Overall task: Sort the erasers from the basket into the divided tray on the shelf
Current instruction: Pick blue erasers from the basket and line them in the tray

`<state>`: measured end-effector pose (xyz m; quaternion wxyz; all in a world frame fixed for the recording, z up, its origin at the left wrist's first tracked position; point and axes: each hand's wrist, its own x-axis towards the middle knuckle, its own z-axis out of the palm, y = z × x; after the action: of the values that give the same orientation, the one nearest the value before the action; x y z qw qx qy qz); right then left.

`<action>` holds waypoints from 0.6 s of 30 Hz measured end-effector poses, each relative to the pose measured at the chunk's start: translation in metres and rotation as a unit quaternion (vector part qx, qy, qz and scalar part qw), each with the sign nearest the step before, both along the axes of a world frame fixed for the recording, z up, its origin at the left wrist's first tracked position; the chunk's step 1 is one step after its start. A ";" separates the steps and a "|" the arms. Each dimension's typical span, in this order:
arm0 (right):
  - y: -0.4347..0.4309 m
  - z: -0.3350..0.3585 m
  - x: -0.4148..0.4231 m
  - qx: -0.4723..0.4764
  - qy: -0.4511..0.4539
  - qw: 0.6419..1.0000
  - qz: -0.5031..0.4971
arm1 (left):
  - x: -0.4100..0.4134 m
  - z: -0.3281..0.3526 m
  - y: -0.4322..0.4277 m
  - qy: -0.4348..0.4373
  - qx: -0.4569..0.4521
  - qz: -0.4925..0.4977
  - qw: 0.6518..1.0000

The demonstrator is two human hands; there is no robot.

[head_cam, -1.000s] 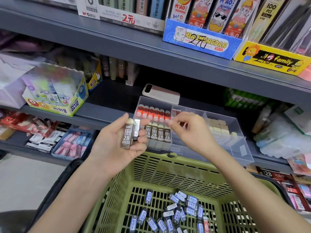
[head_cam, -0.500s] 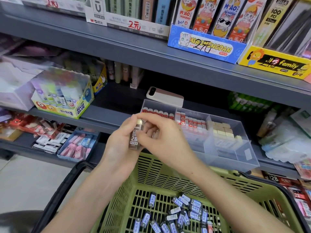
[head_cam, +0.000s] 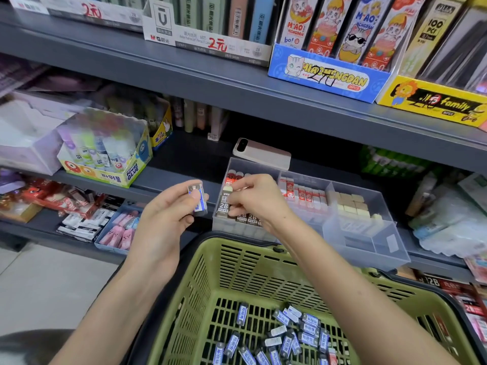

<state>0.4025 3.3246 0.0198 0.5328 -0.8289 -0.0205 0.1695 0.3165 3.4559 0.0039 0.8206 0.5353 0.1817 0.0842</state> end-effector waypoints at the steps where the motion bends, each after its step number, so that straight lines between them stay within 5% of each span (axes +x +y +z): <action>1: 0.001 -0.002 -0.001 -0.017 -0.020 1.000 0.003 | -0.001 0.000 0.001 -0.009 0.002 -0.003 1.000; 8: -0.003 -0.002 -0.014 -0.025 -0.099 0.995 0.005 | 0.000 0.003 0.001 -0.047 -0.003 -0.015 0.999; 13: -0.033 0.012 -0.049 0.130 -0.108 0.981 0.095 | 0.001 0.009 -0.012 -0.068 -0.021 -0.043 0.997; 18: -0.062 0.015 -0.067 0.093 -0.267 0.957 0.071 | 0.005 0.015 -0.046 -0.049 -0.074 -0.127 0.988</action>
<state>0.3355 3.2627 0.0344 0.5690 -0.7874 -0.2358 -0.0232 0.3211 3.4103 0.0194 0.8697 0.4874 0.0774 -0.0078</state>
